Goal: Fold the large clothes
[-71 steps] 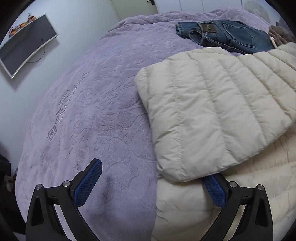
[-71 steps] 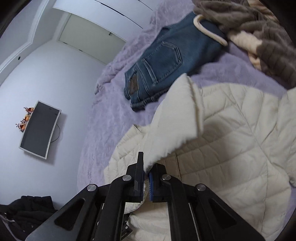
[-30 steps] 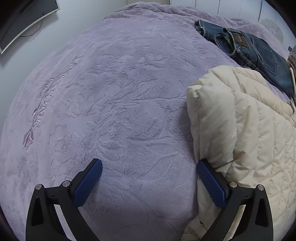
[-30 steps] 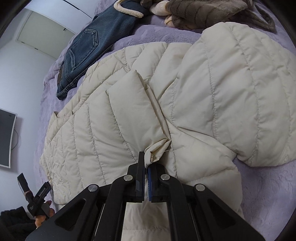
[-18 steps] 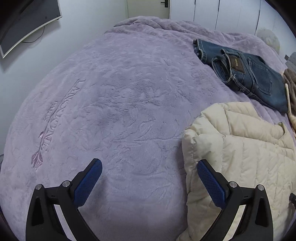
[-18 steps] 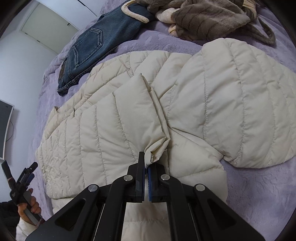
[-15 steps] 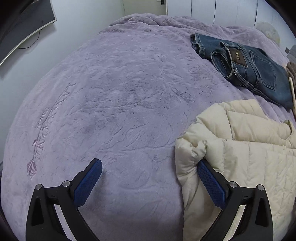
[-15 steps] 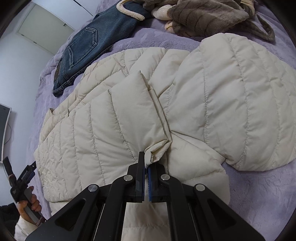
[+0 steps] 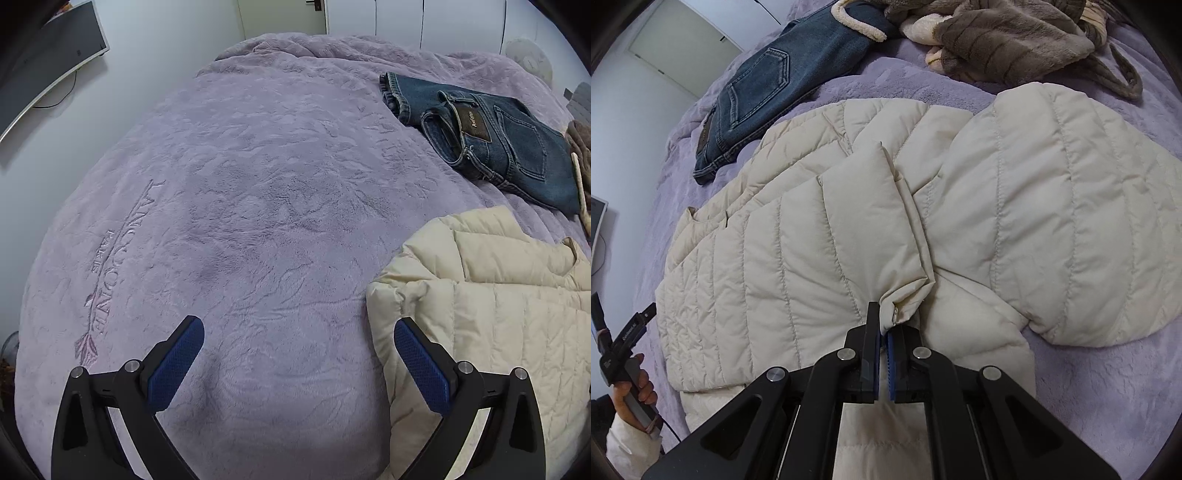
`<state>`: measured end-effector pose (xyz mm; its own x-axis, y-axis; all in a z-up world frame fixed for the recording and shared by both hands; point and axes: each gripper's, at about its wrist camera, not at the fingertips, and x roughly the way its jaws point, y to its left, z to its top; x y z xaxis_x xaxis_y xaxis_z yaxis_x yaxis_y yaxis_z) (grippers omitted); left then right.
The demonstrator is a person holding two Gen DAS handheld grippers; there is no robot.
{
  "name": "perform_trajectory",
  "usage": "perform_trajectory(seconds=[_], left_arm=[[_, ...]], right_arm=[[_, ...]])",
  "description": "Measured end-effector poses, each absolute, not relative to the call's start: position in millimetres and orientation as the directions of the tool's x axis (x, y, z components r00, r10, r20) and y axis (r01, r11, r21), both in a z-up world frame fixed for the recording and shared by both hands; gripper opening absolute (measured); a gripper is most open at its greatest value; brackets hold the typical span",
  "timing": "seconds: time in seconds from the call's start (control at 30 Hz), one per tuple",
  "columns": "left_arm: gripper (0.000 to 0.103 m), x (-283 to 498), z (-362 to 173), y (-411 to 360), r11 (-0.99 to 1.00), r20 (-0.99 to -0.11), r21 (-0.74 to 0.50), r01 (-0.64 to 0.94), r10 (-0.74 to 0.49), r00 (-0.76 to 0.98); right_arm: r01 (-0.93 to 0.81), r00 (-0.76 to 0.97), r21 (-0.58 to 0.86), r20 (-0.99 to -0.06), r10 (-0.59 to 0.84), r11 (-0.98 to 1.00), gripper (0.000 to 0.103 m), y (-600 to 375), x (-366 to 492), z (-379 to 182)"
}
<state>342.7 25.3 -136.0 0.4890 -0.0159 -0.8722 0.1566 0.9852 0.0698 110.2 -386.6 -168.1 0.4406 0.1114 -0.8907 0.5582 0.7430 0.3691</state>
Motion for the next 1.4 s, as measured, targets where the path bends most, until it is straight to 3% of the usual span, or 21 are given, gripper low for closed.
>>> perform_trajectory(seconds=[0.17, 0.23, 0.3, 0.83, 1.03, 1.4], left_arm=[[0.103, 327, -128, 17, 0.979, -0.865, 0.036, 0.202, -0.071, 0.497], [0.103, 321, -129, 8, 0.973, -0.864, 0.033, 0.227, -0.086, 0.495], [0.103, 317, -136, -2, 0.968, -0.869, 0.065, 0.244, -0.066, 0.491], [0.103, 319, -177, -10, 0.979, -0.890, 0.142, 0.143, 0.064, 0.452], [0.103, 317, -178, -11, 0.983, -0.885, 0.159, 0.087, 0.102, 0.454], [0.103, 305, -162, -16, 0.978, -0.873, 0.201, 0.061, 0.150, 0.465]], right_arm=[[0.559, 0.446, 0.376, -0.888, 0.114, 0.739, 0.016, -382, 98, -160], [0.552, 0.454, 0.376, -0.884, 0.110, 0.744, 0.036, -378, 96, -157], [0.550, 0.464, 0.367, -0.881, 0.090, 0.750, 0.045, -375, 94, -152], [0.557, 0.504, 0.412, -0.858, 0.100, 0.721, 0.048, -388, 63, -140], [0.510, 0.554, 0.477, -0.819, 0.151, 0.716, 0.049, -392, 77, -145], [0.471, 0.533, 0.468, -0.826, 0.182, 0.748, 0.049, -395, 116, -166]])
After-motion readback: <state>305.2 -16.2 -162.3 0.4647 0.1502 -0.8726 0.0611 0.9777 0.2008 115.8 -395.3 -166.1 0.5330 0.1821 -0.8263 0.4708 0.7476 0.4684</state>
